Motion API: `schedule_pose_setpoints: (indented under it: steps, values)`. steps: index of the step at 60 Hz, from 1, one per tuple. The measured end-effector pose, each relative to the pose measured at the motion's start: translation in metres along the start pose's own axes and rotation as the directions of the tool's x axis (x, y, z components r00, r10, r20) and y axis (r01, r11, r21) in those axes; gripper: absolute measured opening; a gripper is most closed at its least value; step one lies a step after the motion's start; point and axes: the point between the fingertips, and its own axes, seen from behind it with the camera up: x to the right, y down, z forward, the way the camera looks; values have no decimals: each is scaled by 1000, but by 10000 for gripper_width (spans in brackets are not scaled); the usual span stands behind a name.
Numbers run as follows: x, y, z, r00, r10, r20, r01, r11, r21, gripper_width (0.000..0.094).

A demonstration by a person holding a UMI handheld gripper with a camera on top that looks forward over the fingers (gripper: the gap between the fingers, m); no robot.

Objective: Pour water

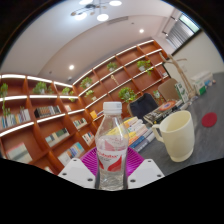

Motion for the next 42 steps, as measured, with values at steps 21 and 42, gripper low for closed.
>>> schedule_pose_setpoints:
  steps: [21, 42]
  values:
    - [16, -67, 13, 518, 830, 207, -855, 510, 92, 348]
    - [43, -119, 13, -62, 939, 337, -994, -87, 60, 347]
